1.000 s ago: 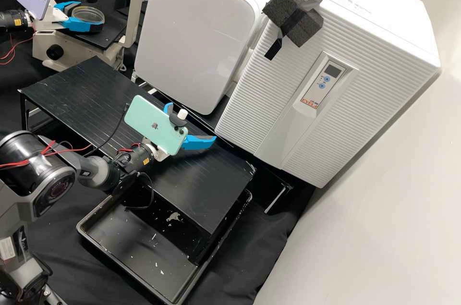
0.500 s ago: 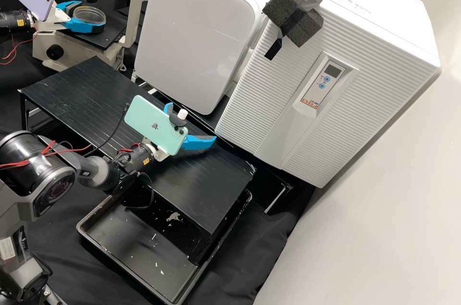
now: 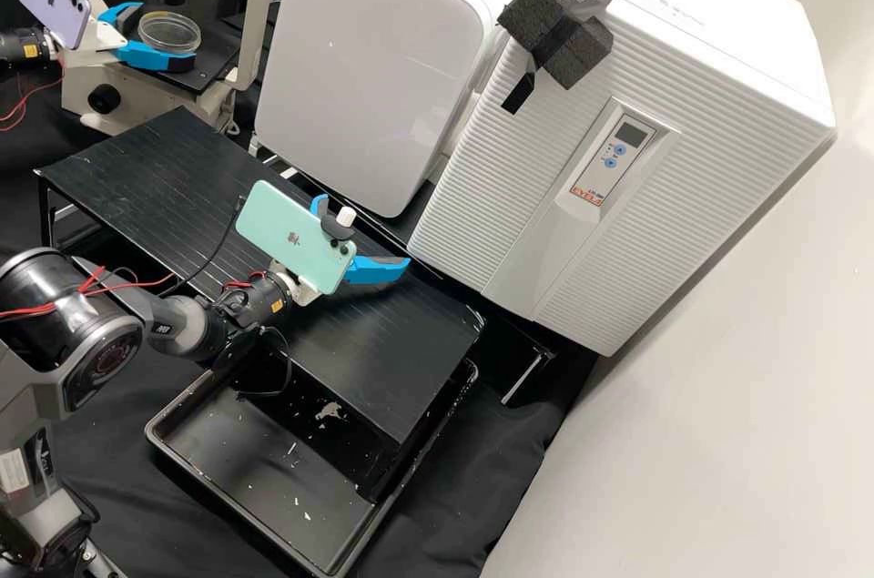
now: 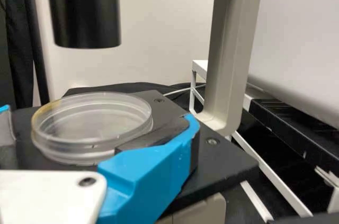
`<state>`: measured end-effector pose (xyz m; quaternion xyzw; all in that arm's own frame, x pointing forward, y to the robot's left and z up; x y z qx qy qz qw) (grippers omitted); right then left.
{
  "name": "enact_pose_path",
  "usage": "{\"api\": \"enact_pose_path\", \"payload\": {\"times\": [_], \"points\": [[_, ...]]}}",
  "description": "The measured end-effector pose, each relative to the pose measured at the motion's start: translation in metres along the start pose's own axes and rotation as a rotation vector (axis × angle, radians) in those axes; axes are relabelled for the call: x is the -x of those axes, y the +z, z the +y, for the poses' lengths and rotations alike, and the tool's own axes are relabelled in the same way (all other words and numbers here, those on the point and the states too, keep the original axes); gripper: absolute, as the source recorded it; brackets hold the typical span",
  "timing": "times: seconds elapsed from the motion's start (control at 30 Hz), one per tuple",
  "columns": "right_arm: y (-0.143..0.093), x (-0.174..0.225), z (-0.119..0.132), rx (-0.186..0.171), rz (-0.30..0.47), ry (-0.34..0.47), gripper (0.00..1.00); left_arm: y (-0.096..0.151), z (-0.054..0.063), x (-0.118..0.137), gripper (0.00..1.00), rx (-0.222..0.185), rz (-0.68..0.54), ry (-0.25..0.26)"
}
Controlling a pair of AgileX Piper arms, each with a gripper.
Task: Place the petri dish on the microscope
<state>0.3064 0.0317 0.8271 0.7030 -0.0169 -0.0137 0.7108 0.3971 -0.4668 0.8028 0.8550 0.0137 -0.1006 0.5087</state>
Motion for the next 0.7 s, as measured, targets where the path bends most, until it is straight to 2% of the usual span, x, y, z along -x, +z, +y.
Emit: {"api": "enact_pose_path", "payload": {"times": [0.13,0.3,0.4,0.57,0.63,0.7], "points": [[0.000,0.000,0.000,0.000,0.000,0.000,1.00,0.002,0.001,0.023,1.00,0.027,0.016,0.009],[0.000,0.000,0.000,0.000,0.000,0.000,1.00,0.009,0.002,0.059,1.00,0.034,0.052,0.056],[0.000,0.000,0.000,0.000,0.000,0.000,1.00,0.018,0.001,0.077,1.00,0.021,0.073,0.098],[0.000,0.000,0.000,0.000,0.000,0.000,1.00,0.038,-0.001,0.104,1.00,-0.053,0.070,0.211],[0.000,0.000,0.000,0.000,0.000,0.000,1.00,0.044,-0.002,0.113,1.00,-0.064,0.055,0.254],[0.000,0.000,0.000,0.000,0.000,0.000,1.00,0.048,-0.003,0.122,1.00,-0.056,0.042,0.285]]}}
